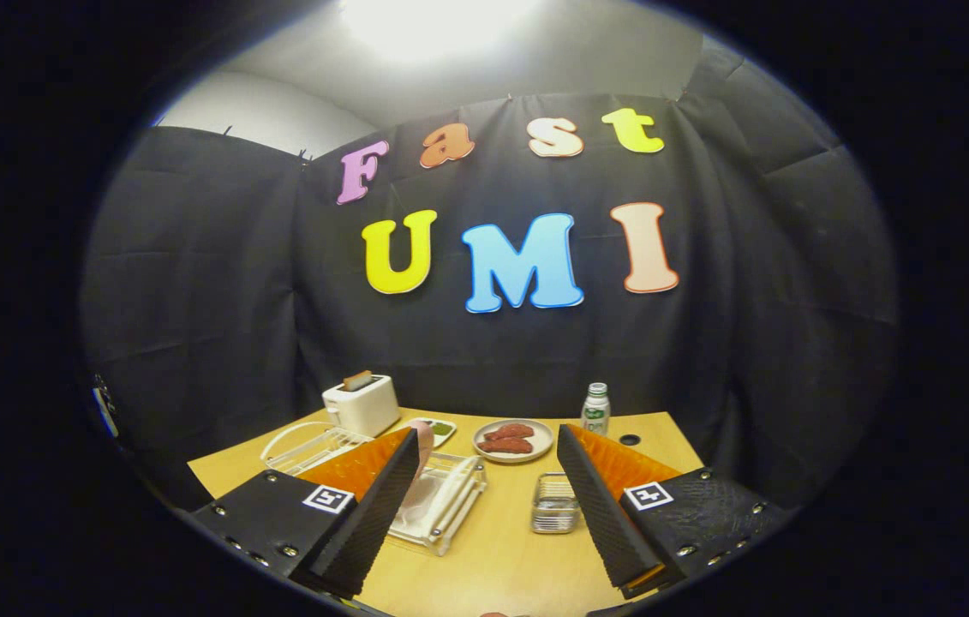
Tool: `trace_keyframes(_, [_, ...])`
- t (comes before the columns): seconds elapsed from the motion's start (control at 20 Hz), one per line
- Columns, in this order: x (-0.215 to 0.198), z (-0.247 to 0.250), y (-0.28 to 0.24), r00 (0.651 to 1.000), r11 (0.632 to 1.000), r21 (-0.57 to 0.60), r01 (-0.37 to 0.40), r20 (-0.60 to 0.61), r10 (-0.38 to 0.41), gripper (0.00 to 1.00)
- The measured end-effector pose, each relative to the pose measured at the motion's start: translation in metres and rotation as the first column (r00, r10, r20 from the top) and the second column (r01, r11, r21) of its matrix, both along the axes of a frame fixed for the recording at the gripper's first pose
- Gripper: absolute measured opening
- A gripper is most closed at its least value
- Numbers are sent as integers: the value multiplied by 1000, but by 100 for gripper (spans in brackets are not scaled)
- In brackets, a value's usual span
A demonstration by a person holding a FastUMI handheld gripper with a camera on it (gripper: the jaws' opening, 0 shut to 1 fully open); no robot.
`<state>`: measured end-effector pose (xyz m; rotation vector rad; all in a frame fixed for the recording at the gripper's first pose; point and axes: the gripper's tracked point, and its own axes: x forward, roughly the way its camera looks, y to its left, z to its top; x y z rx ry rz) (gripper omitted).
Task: Take the plate from the dish rack, then take the spoon from the basket and place it into the plate.
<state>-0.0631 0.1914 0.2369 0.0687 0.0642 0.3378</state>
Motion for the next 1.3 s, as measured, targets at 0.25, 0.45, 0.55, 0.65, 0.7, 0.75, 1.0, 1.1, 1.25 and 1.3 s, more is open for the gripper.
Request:
trace_keyframes(0.25, [47,-14,63,979,994,22,-110,-168,112,99])
trace_keyframes(0.45, [84,-54,101,926,986,-1,-168,-343,157,99])
trace_keyframes(0.55, [101,-69,115,904,983,-20,-180,-398,157,99])
trace_keyframes(0.65, [116,-89,125,875,981,-40,-188,-461,148,99])
trace_keyframes(0.7, [123,-99,129,856,981,-44,-188,-498,141,99])
trace_keyframes(0.75, [131,-112,134,833,981,-45,-187,-537,134,99])
trace_keyframes(1.0, [157,-160,157,713,977,-67,-205,-694,102,99])
trace_keyframes(1.1, [163,-174,165,663,976,-72,-208,-744,86,99])
trace_keyframes(1.25, [166,-193,173,590,973,-84,-215,-805,61,87])
trace_keyframes(1.3, [165,-198,176,564,972,-88,-220,-824,53,86])
